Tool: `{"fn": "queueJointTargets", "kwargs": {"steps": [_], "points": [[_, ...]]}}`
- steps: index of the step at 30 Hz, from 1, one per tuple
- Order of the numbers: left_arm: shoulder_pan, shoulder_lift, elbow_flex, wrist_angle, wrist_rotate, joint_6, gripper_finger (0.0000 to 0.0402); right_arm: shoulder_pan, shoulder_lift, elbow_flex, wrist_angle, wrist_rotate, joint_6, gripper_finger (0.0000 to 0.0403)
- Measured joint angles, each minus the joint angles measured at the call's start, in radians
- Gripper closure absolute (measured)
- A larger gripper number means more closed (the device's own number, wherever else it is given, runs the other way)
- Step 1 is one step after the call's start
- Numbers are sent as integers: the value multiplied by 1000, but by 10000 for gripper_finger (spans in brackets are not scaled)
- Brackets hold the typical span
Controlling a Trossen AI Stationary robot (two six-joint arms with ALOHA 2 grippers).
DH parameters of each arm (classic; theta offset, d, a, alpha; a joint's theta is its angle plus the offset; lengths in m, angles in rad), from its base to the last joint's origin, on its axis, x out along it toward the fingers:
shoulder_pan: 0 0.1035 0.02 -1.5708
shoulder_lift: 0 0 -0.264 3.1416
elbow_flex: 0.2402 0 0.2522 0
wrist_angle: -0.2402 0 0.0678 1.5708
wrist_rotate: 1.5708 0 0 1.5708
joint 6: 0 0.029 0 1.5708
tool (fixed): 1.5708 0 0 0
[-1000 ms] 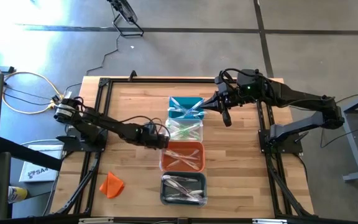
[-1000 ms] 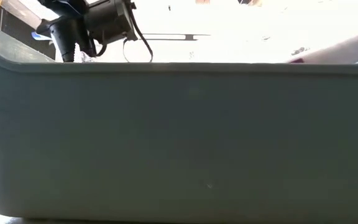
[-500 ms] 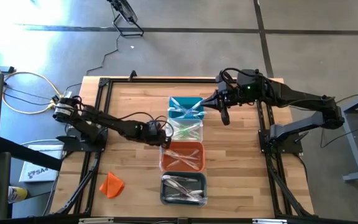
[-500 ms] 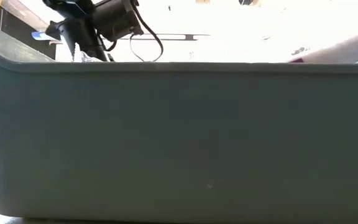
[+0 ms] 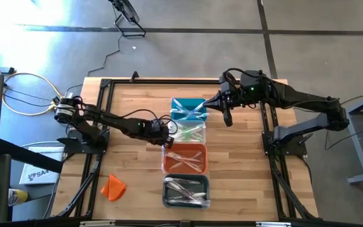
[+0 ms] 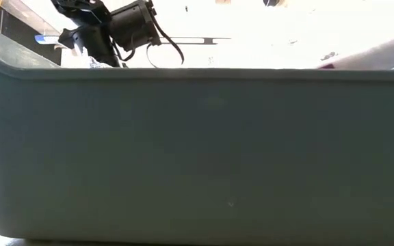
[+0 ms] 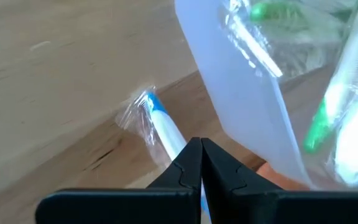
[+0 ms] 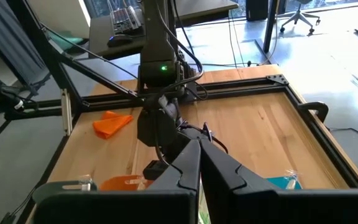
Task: Pick & Place Toothbrushes
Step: Put the blue toothbrush into the blue bin
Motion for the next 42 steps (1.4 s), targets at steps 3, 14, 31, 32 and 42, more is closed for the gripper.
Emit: {"fn": "queueJointTargets", "kwargs": {"steps": [3,14,31,32,42], "points": [[0,16,-24,43,7,-10,401,0,0,0,0,0,0,398],[0,19,-58,30,51,-44,401,0,0,0,1,3,0,399],[0,17,-55,-74,59,-45,401,0,0,0,0,3,-3,399],[0,17,-55,-78,59,-45,401,0,0,0,0,3,-3,399],[0,17,-55,-124,72,-37,401,0,0,0,0,3,-3,399]]}}
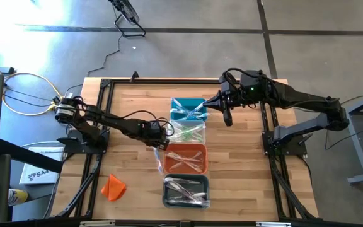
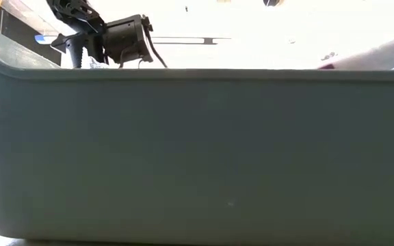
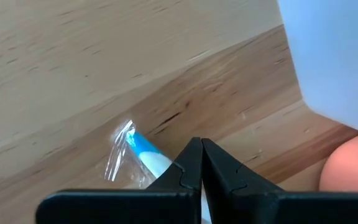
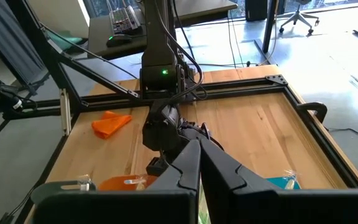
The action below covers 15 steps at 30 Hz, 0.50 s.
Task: Pick & Place Toothbrushes
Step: Put the blue toothbrush into the blue bin
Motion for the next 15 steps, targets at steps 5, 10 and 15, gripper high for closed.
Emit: {"fn": "queueJointTargets", "kwargs": {"steps": [5,10,15], "points": [[0,1,-1,-32,8,0,401,0,0,0,0,-2,0,399],[0,-13,-3,-41,8,2,401,0,0,0,0,-4,0,399],[0,-64,-7,-131,2,3,401,0,0,0,-4,-35,0,399]]}}
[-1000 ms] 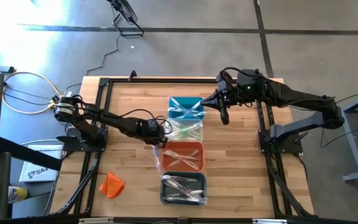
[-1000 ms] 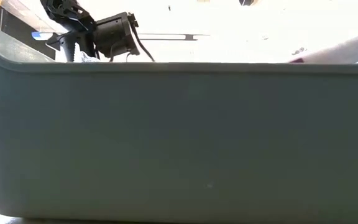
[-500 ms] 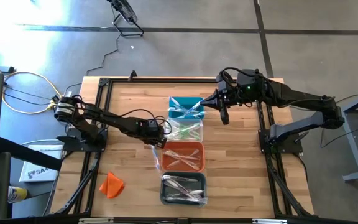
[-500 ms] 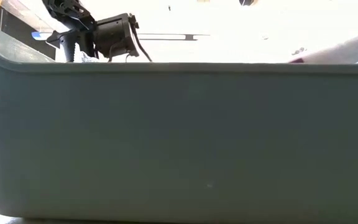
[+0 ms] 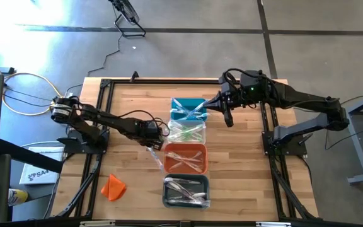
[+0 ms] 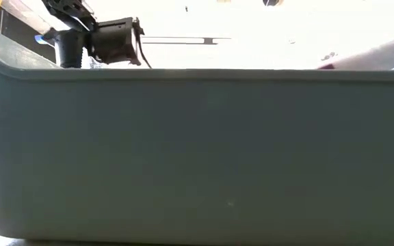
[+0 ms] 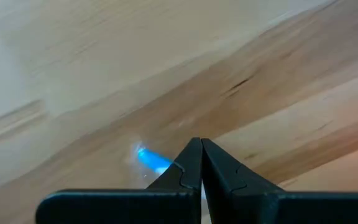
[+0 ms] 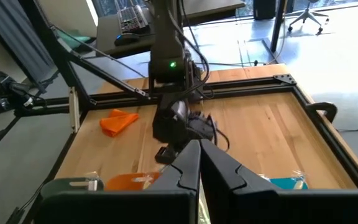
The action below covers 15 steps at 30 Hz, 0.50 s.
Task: Pick & Place Toothbrushes
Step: Put the blue toothbrush into the blue bin
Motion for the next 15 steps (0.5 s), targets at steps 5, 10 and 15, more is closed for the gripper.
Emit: {"fn": "queueJointTargets", "kwargs": {"steps": [5,10,15], "points": [[0,-84,0,-81,-2,-2,401,0,0,0,-10,-1,0,399],[0,-170,1,-76,0,3,401,-1,0,0,-30,-42,-8,399],[0,-243,2,-49,4,8,401,-10,0,0,-36,-109,-72,399]]}}
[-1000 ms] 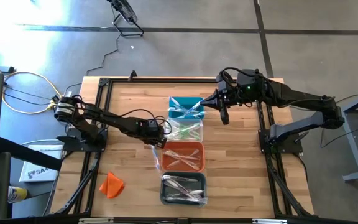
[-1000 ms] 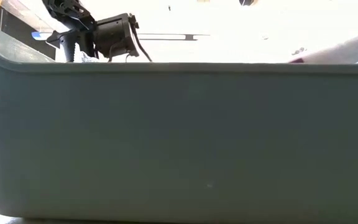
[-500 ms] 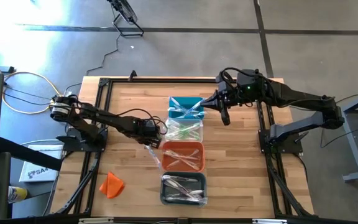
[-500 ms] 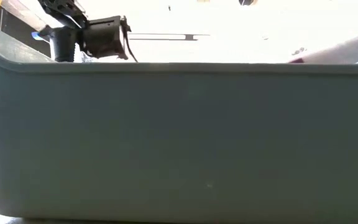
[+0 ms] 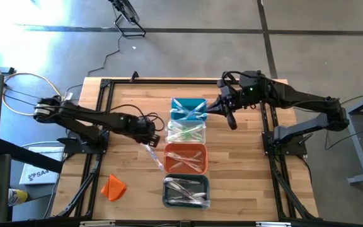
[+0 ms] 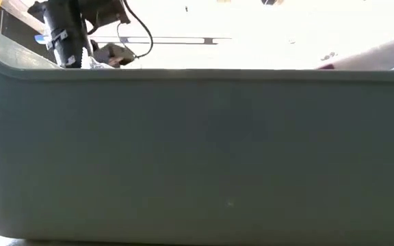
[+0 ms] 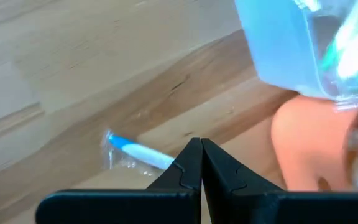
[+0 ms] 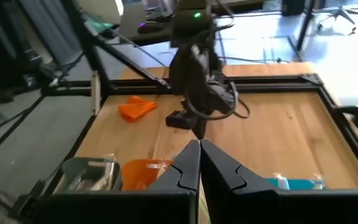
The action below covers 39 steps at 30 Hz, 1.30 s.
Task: Pick & Place Toothbrushes
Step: Put the blue toothbrush into the blue bin
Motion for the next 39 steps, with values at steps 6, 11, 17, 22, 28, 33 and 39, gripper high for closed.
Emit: {"fn": "queueJointTargets", "kwargs": {"steps": [6,11,17,22,28,33,39], "points": [[0,-82,1,-15,0,0,401,-65,0,0,1,-97,-70,399],[0,-166,36,-35,-11,39,401,-156,0,0,0,-153,-68,399],[1,-274,109,-83,-111,140,401,-218,0,0,-7,-194,-60,399],[1,-336,169,-245,-137,120,401,-216,0,0,-22,-197,-53,399],[0,-383,243,-411,-134,158,401,-210,0,0,-23,-177,-29,400],[0,-412,256,-404,-118,153,401,-184,0,0,-16,-132,-7,400],[0,-414,255,-374,-30,152,401,-152,0,0,-15,-86,-7,399]]}}
